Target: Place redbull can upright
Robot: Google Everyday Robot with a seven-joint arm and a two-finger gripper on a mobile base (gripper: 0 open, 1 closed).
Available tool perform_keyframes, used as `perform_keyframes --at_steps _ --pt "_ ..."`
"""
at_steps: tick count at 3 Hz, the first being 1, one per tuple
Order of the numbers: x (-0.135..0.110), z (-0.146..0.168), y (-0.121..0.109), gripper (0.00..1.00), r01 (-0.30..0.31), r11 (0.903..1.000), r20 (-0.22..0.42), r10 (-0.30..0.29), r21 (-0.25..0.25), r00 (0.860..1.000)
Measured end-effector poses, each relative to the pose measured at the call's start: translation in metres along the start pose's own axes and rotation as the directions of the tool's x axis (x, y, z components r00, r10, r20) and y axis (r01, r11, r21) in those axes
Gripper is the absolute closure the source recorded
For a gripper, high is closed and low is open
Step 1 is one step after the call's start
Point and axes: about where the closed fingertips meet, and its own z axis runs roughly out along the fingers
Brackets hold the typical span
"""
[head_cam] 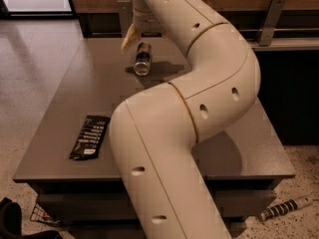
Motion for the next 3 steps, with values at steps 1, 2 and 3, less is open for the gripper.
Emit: perform_keyframes --at_steps 1,2,3 --pt "-0.006 0.012 0.007 0.0 -0.017 0.9998 -0.007 0.017 -0.009 1.0" --pt "-0.011 0.023 0.014 0.0 -0.028 0.9991 -0.012 0.028 -0.032 1.0" --pt "-0.012 0.034 0.02 0.0 -0.037 0.9979 -0.03 0.035 -0.053 0.999"
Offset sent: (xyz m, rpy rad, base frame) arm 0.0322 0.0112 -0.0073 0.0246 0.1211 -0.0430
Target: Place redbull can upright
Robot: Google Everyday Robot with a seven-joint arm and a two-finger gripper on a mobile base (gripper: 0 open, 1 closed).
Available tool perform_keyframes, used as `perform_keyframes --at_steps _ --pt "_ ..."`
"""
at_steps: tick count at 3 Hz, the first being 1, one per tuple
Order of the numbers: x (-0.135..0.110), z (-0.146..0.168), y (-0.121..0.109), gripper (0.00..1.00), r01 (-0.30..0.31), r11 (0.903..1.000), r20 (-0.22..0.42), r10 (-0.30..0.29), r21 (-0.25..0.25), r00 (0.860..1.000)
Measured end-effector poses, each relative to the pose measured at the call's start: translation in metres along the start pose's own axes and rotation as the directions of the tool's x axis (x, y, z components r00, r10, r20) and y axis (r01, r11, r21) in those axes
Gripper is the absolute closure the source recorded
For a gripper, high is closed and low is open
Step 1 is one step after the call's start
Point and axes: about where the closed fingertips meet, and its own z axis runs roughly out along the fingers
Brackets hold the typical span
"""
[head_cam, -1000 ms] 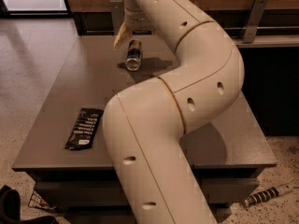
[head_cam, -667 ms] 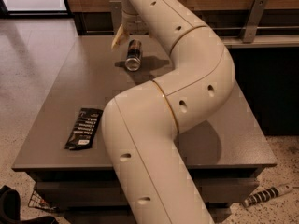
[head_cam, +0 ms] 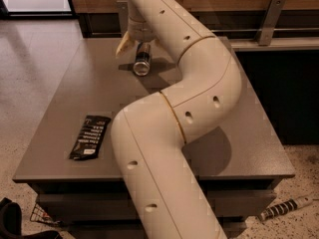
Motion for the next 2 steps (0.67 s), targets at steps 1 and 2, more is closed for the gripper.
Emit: perform_keyframes --at_steps 1,2 --pt "0.002 0.005 0.0 0.0 -0.011 0.9999 -0.018 0.011 -0.007 1.0" --pt "0.005 0.017 0.002 0.0 -0.008 0.9994 -0.047 0.006 -0.033 0.999"
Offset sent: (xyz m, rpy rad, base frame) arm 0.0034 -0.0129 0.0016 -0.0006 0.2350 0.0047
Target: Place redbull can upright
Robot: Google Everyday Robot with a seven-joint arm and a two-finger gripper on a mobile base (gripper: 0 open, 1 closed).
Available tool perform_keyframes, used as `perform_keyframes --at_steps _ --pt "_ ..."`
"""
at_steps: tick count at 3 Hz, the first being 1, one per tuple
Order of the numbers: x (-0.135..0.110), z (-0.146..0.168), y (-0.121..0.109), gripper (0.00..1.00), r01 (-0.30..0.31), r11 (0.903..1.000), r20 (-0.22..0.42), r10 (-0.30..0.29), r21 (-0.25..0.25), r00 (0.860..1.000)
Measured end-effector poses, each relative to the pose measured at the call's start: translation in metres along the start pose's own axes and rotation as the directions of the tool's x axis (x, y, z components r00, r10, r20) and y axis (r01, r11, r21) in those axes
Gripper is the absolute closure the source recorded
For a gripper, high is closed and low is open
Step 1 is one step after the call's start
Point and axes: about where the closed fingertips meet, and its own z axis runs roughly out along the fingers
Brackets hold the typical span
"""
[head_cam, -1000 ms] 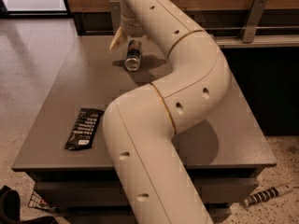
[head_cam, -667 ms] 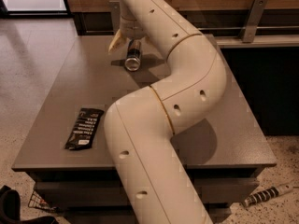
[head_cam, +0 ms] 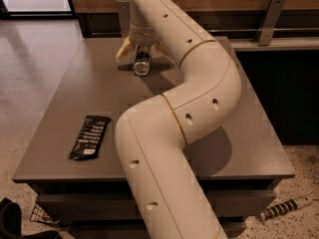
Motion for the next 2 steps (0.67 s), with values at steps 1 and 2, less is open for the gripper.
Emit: perform_keyframes --at_steps 1,2 --pt "0.002 0.011 0.004 0.0 0.012 0.9997 -0.022 -0.012 -0.021 1.0" --pt "-0.011 0.016 0.009 0.26 0.011 0.9991 0.019 -0.01 -0.04 1.0"
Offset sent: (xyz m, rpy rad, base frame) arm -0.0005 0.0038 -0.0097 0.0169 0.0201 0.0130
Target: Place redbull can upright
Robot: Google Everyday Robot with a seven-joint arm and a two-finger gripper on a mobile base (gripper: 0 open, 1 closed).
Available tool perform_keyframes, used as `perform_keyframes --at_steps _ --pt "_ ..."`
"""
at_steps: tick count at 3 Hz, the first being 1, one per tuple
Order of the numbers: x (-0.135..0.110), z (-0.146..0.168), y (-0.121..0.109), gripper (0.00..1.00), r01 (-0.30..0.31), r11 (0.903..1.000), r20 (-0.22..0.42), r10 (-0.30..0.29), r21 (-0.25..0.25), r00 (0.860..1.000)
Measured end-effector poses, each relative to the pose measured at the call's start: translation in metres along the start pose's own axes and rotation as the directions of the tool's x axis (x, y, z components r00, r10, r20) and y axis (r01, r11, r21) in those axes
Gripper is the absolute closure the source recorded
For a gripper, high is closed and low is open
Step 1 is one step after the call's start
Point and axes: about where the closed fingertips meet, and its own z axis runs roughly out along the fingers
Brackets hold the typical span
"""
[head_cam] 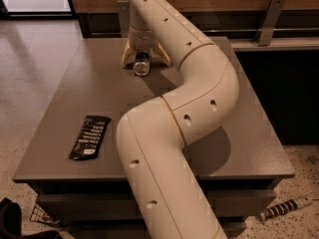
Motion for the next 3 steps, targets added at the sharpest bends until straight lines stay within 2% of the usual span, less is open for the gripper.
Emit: perform_keyframes --at_steps 2,3 --pt "-0.003 -0.009 0.002 0.72 0.0 1.0 0.009 0.0 -0.004 1.0" --pt "0.002 -0.016 0.003 1.0 0.001 1.0 0.01 0.0 -0.004 1.0"
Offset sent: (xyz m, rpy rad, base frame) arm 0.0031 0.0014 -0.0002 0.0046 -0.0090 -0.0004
